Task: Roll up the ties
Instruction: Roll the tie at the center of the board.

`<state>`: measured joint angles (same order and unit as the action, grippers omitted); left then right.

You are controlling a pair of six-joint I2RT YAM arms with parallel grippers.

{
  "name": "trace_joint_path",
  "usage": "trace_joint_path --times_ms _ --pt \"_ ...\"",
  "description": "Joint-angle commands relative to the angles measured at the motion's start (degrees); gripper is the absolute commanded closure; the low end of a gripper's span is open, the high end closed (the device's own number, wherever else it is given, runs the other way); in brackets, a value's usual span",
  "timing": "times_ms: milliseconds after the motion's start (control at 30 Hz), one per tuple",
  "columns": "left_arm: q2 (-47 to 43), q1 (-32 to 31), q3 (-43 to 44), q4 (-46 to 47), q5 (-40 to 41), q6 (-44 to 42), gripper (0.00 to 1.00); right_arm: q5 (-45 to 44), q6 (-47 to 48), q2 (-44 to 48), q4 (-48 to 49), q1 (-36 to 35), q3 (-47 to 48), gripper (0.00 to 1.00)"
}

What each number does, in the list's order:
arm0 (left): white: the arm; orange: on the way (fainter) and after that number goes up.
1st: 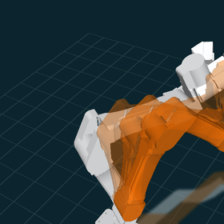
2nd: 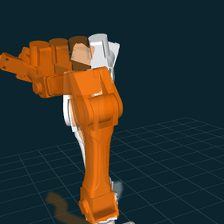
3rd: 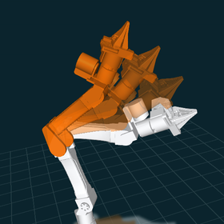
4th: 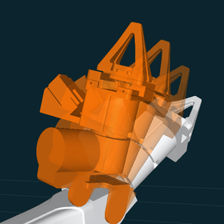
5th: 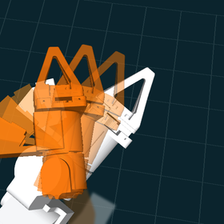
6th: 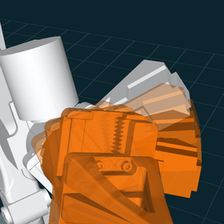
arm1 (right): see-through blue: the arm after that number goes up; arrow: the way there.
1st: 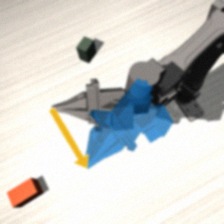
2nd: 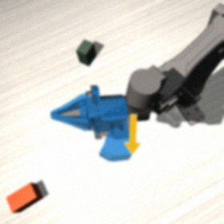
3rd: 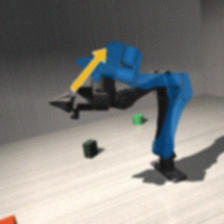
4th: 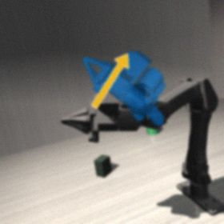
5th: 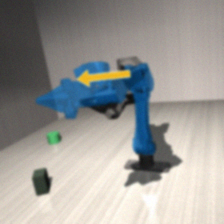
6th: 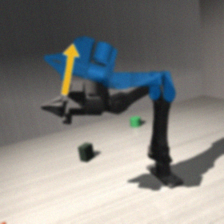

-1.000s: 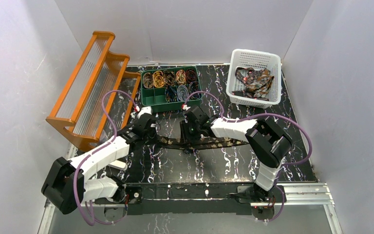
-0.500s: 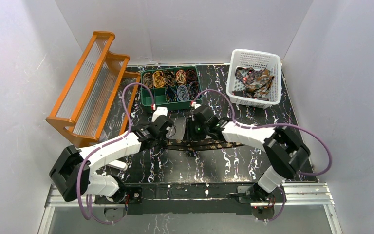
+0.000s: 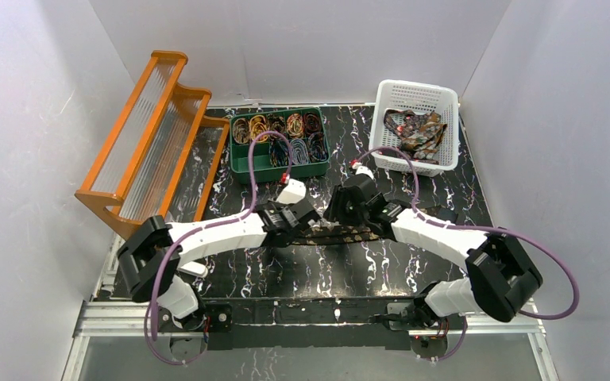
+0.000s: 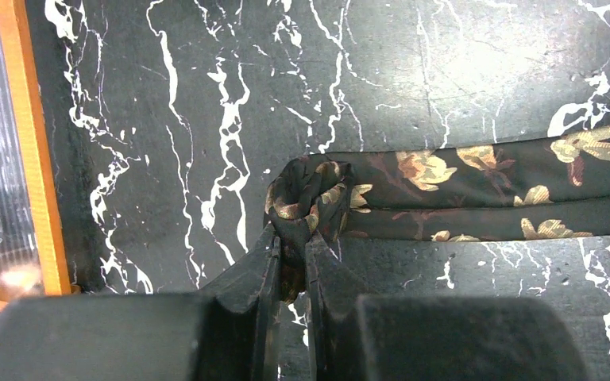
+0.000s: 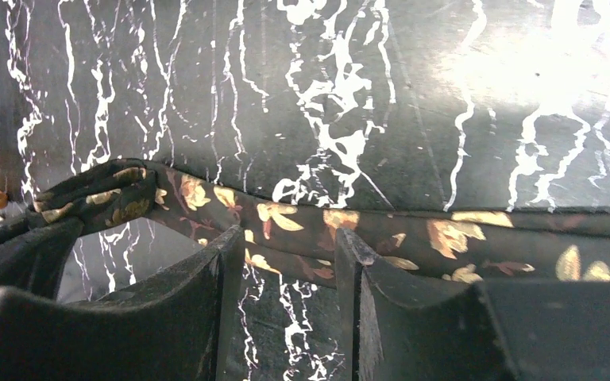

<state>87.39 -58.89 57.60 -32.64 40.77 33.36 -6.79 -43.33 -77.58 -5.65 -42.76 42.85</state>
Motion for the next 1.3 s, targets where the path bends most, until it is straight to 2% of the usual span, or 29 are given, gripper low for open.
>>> trace_joint_path --times_ms 0,167,300,533,600,667,767,933,1033,1100,1267 --pt "5.02 -3.11 5.30 -5.45 7.35 3.32 1.00 -3.05 -2.17 3.76 0.48 1.81 -2.21 0.47" --pt "10.91 -4.87 10.02 -6.91 6.16 4.48 0.98 -1.89 -2.46 4.92 0.61 3.36 -3.60 0.47" --pt "14.57 -5.78 12.83 -6.48 3.82 4.80 0.90 -1.34 -2.46 5.52 0.59 4.06 -4.45 0.47" --pt "17.48 -6.06 14.73 -3.62 -1.55 4.76 0.72 0.19 -2.24 6.43 0.97 5.00 -5.87 0.46" --pt "17.02 -6.06 14.30 -1.96 -3.48 4.85 0.61 0.83 -2.05 6.68 1.11 5.30 -6.05 0.43" --pt "16.17 -6.06 14.22 -0.83 -4.95 5.28 0.56 1.81 -1.22 6.79 1.33 5.64 -6.11 0.42" --pt "13.60 -5.98 14.02 1.30 -7.38 5.05 0.41 3.39 0.22 7.60 1.82 6.14 -6.03 0.37" --pt "5.01 -4.87 12.25 3.09 -9.70 6.25 0.29 6.31 4.96 9.31 3.84 6.97 -5.42 0.29" --pt "-2.41 -2.78 8.22 3.36 -10.32 6.73 0.21 9.47 10.39 9.15 4.82 7.16 -4.11 0.17" --pt "-7.32 -0.32 4.83 3.11 -11.54 6.90 0.18 13.15 15.30 8.83 8.13 7.17 -3.94 0.10" --pt "-18.55 7.22 -5.19 2.57 -13.58 8.20 0.12 26.09 26.10 6.72 21.35 6.32 -5.50 0.02"
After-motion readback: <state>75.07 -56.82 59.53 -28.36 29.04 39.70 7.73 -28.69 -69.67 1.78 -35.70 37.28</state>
